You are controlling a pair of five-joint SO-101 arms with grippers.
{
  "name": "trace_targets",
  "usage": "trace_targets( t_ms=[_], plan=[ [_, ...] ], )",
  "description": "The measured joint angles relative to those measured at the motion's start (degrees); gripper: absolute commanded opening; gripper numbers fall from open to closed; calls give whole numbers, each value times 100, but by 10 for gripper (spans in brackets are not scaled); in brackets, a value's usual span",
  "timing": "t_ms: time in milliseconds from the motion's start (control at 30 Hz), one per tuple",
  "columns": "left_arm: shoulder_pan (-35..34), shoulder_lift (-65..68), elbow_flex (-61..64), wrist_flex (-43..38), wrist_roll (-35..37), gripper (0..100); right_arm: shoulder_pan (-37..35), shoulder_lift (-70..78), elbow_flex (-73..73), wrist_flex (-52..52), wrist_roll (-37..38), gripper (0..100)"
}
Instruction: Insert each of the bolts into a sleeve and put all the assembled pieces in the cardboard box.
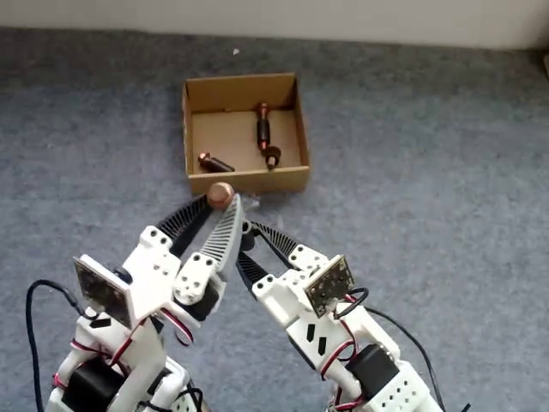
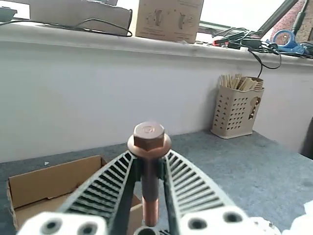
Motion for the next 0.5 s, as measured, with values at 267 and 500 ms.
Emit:
trace_targets(
  t_ms=[267,500],
  plan=[
    [237,-9,308,-18,-9,5,0,9,0,9,0,5],
    [-132,-9,343,-53,-9,5,0,9,0,9,9,5]
  ],
)
